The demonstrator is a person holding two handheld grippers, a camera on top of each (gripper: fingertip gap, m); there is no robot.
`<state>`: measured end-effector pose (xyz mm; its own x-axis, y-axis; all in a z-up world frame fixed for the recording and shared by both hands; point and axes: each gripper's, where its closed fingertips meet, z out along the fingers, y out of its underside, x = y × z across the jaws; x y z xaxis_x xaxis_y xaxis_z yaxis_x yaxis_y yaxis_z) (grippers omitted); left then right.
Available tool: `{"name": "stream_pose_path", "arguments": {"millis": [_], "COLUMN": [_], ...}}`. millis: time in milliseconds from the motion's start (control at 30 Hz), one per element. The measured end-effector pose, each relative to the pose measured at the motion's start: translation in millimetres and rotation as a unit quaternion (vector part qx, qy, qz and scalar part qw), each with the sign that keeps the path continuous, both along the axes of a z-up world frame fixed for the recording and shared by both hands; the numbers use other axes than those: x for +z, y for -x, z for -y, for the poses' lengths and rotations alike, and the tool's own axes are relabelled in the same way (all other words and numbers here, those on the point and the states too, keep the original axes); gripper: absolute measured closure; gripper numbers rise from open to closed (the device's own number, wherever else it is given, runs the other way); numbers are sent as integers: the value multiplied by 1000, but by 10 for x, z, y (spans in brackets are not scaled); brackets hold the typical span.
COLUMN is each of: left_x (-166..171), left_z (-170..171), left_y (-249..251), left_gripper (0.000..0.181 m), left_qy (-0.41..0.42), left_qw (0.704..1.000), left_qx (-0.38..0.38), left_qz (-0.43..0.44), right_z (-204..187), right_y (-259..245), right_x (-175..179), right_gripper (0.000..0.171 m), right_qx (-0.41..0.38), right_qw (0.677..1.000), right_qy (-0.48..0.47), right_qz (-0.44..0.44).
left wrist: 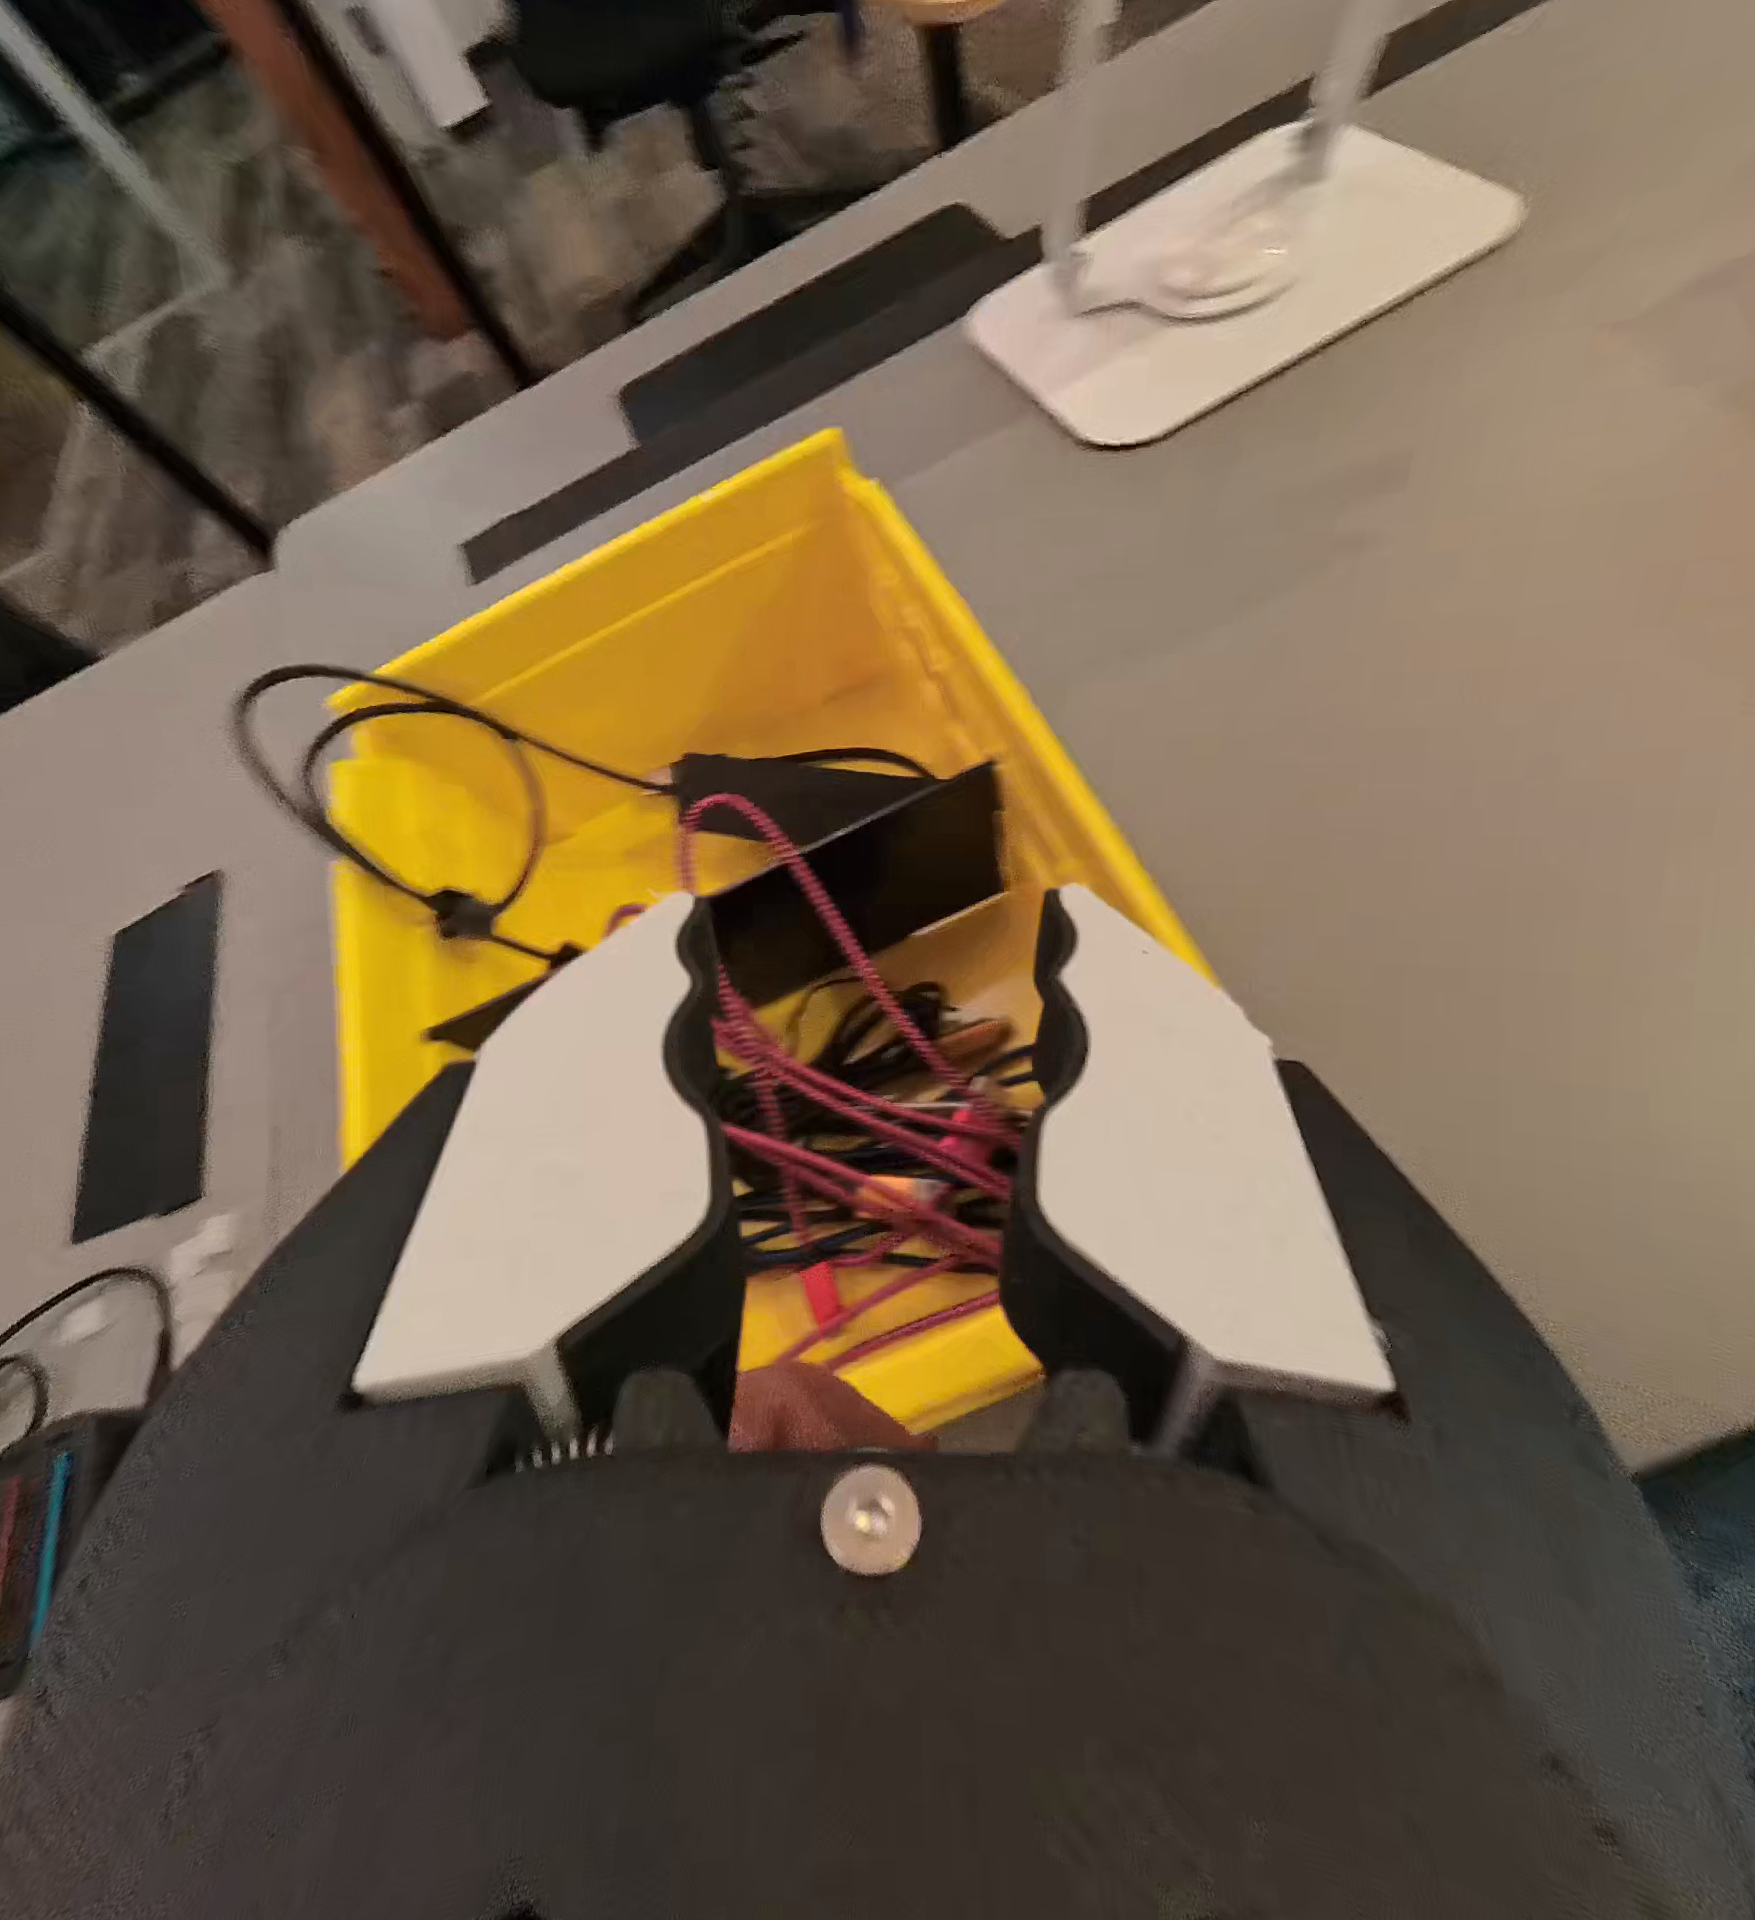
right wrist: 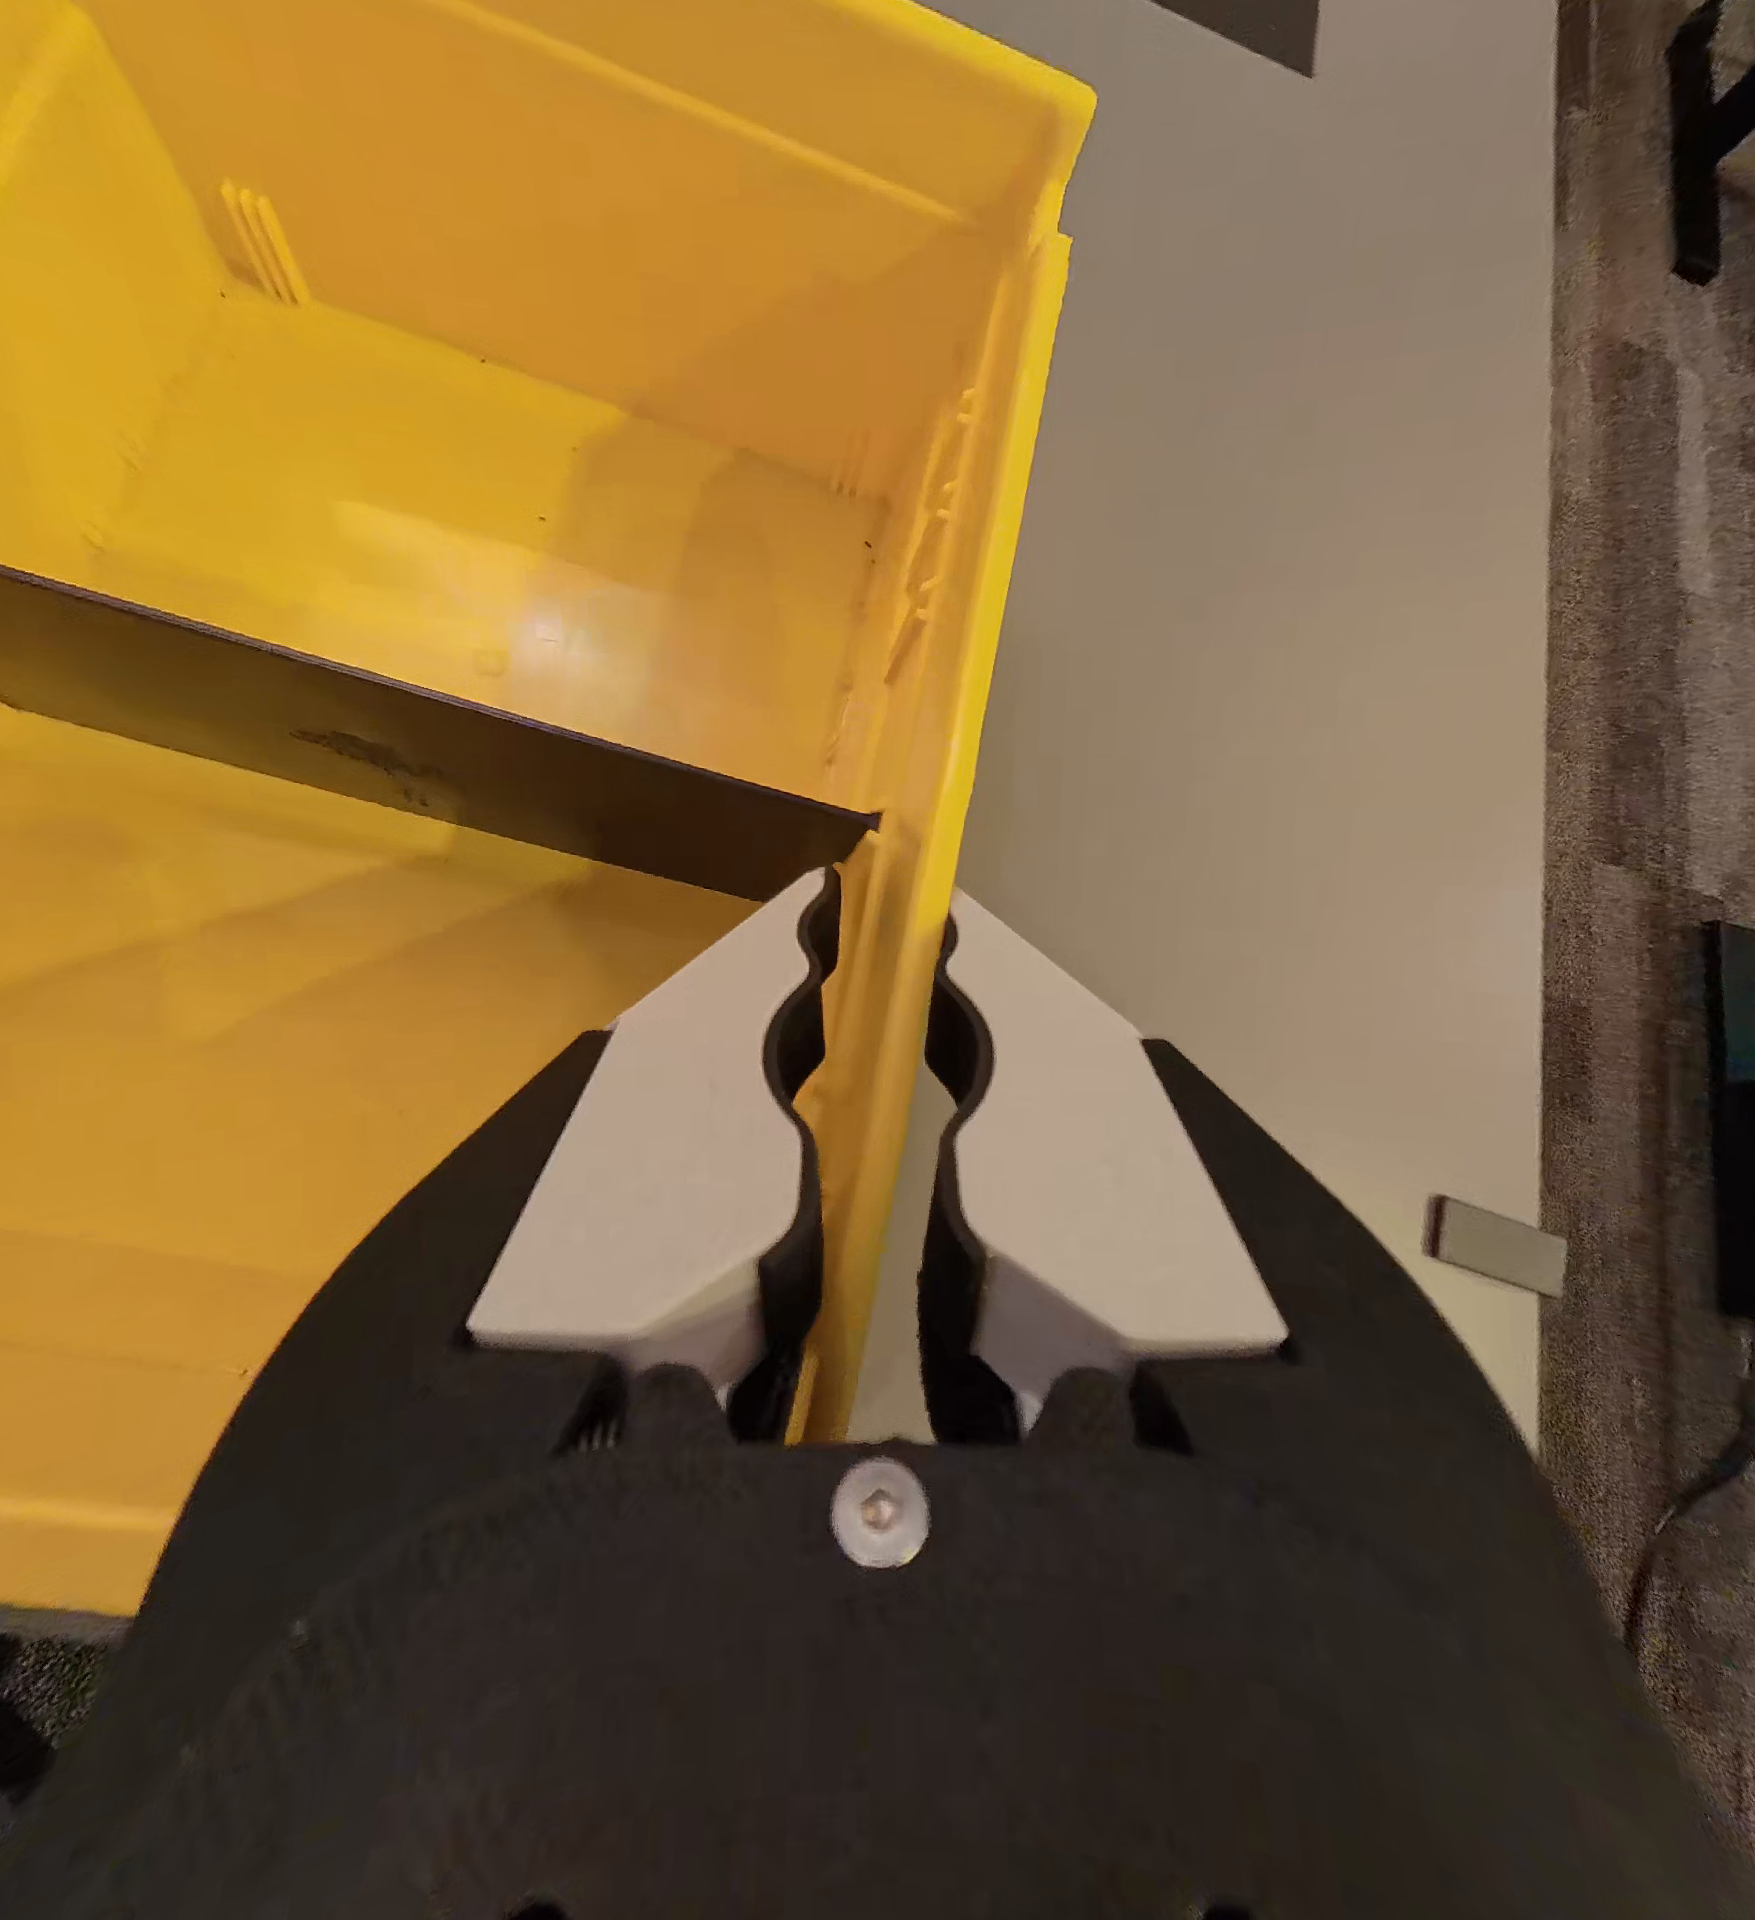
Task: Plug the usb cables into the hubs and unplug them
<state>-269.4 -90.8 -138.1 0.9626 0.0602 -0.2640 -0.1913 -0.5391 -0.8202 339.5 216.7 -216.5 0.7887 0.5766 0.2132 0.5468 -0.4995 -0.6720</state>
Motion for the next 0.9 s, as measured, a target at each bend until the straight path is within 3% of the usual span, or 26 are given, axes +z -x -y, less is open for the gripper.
{"name": "stream_pose_path", "arguments": {"millis": [133,200,300,533,600,733,900], "left_x": [91,66,72,47,68,188,325], "left_z": [-143,-374,-753,-1333,-1433,-1566,-1509], "left_y": [-39,-414,-1021,-1606,-1655,-1585,-916], "left_gripper": [126,125,124,122,122,120,115], "left_qy": [-19,-7,-23,-34,-39,-58,-60], "left_qw": [1000,998,986,973,971,971,983], "left_qx": [-7,-64,-151,-226,-230,-216,-132], "left_qz": [19,-10,-62,-34,-46,-86,-113], "right_z": [-153,-119,-33,578,700,831,861], "right_y": [-89,-143,-252,-354,-367,-405,-399], "right_x": [-4,45,268,9,-41,-62,-107], "right_gripper": [150,126,106,96,89,93,99], "right_qx": [3,-17,-61,-131,-136,-139,-137], "right_qw": [999,996,984,983,981,978,980], "right_qy": [-26,-50,-130,-109,-114,-127,-131], "right_qz": [30,76,107,70,81,85,64]}}
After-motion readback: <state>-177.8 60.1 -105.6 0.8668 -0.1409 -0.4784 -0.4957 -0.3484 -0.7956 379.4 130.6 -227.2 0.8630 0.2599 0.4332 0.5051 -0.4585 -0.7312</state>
